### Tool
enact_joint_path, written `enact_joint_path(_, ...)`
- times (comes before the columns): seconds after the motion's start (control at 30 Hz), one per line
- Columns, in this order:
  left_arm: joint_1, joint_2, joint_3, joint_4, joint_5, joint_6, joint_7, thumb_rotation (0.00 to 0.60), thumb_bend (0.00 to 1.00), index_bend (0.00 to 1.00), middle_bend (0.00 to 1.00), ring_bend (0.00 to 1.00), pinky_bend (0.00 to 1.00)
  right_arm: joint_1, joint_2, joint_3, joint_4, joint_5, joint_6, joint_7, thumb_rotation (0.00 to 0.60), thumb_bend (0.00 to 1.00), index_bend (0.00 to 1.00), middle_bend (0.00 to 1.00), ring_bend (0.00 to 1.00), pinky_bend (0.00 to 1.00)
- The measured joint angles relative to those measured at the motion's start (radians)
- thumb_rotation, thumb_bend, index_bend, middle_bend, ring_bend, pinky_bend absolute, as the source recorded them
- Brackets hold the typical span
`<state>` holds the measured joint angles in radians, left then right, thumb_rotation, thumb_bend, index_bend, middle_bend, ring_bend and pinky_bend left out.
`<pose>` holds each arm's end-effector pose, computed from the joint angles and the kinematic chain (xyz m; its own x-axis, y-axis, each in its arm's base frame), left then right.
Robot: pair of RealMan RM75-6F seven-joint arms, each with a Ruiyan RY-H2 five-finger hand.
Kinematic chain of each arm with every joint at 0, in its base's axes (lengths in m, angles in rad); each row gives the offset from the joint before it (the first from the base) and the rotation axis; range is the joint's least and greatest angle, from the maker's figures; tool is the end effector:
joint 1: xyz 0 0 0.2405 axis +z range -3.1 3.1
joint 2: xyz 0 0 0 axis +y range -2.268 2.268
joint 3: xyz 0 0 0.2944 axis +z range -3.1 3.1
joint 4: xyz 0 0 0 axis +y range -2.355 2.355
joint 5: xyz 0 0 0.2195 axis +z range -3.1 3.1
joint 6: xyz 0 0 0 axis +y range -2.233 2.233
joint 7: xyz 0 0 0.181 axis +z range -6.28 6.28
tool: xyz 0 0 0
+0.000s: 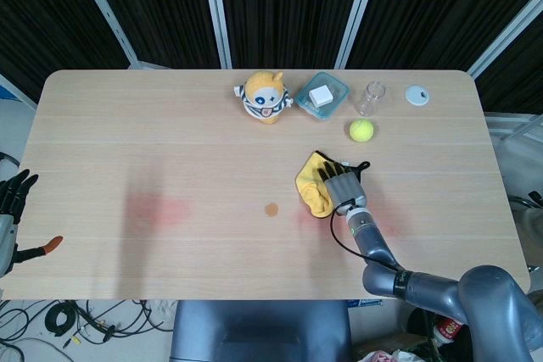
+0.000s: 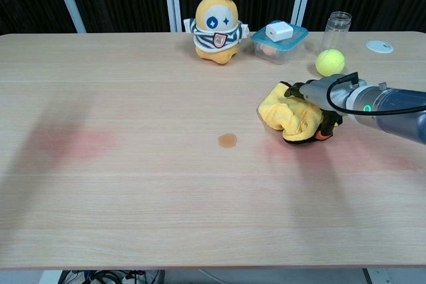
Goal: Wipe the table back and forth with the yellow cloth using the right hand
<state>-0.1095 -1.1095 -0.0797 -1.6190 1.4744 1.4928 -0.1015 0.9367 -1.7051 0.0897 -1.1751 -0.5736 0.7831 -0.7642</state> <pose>-0.3428 0.2366 0.1780 0.2969 -0.0440 0.9539 0.9546 -0.0129 -0.2977 -0.2123 -0.4474 -0.0999 0.6947 -0.4250 0.5803 -0.7105 -0.2791 0.6460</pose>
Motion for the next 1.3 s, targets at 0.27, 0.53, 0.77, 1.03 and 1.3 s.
enact_joint_path(0.27, 0.0, 0.001, 0.001, -0.001, 0.001, -0.001, -0.004, 0.6, 0.02, 0.0, 0.0, 0.0, 0.03, -0.014, -0.014, 0.001, 0.015, -0.094, 0.012, 0.064, 0.6, 0.53, 0.59, 0.57, 0.61, 0.71)
enact_joint_path(0.53, 0.001, -0.002, 0.0, -0.002, 0.002, 0.002, 0.0, 0.6, 0.02, 0.0, 0.0, 0.0, 0.03, -0.047, 0.018, 0.003, -0.056, -0.221, 0.061, 0.15, 0.6, 0.57, 0.65, 0.6, 0.64, 0.71)
enact_joint_path(0.77, 0.001, -0.006, 0.003, -0.003, 0.01, 0.008, 0.005, 0.6, 0.02, 0.0, 0.0, 0.0, 0.03, -0.079, 0.038, -0.001, -0.123, -0.346, 0.149, 0.196, 0.6, 0.58, 0.67, 0.61, 0.64, 0.71)
enact_joint_path(1.03, 0.002, -0.004, -0.001, -0.002, 0.005, 0.008, -0.005, 0.6, 0.02, 0.0, 0.0, 0.0, 0.03, -0.085, -0.066, 0.0, -0.058, -0.392, 0.176, 0.198, 0.6, 0.59, 0.67, 0.6, 0.64, 0.71)
enact_joint_path(1.3, 0.001, -0.001, 0.001, -0.003, 0.006, 0.005, -0.011, 0.6, 0.02, 0.0, 0.0, 0.0, 0.03, -0.073, -0.157, 0.013, 0.019, -0.404, 0.148, 0.199, 0.6, 0.59, 0.67, 0.6, 0.64, 0.71)
